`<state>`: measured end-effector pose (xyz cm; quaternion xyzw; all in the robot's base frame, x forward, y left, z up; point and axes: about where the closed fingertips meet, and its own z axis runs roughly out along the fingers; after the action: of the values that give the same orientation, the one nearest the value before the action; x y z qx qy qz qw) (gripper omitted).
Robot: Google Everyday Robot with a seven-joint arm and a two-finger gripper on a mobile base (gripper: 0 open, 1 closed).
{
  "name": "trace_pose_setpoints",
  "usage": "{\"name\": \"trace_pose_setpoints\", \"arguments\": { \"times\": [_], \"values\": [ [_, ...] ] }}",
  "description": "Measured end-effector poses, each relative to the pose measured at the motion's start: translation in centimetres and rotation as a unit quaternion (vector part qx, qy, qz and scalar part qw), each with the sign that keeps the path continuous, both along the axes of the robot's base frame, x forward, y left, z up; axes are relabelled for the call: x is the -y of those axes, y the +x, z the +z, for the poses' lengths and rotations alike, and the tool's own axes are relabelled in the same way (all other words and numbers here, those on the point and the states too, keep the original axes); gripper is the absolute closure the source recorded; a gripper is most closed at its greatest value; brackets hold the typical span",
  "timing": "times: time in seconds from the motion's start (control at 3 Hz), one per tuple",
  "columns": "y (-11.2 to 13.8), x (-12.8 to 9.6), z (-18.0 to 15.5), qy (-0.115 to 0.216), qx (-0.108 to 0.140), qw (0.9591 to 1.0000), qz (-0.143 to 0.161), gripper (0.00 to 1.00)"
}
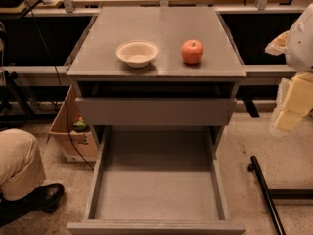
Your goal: Close middle drawer
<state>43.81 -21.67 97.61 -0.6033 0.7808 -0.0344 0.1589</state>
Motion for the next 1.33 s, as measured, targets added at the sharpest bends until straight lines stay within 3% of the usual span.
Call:
{"name": "trace_pose_setpoints", "arguments": {
  "times": [0.67, 1.0, 1.33],
  "values": [
    [0.1, 0.1, -2.0, 0.015, -0.004, 0.9999, 0.001, 0.0],
    [0.2, -0.5, -6.2, 0.044, -0.016, 0.9988, 0.013, 0.0],
    [-0.3, -2.3, -13.2, 0.084, -0.037, 0.9951, 0.035, 0.0]
  ]
}}
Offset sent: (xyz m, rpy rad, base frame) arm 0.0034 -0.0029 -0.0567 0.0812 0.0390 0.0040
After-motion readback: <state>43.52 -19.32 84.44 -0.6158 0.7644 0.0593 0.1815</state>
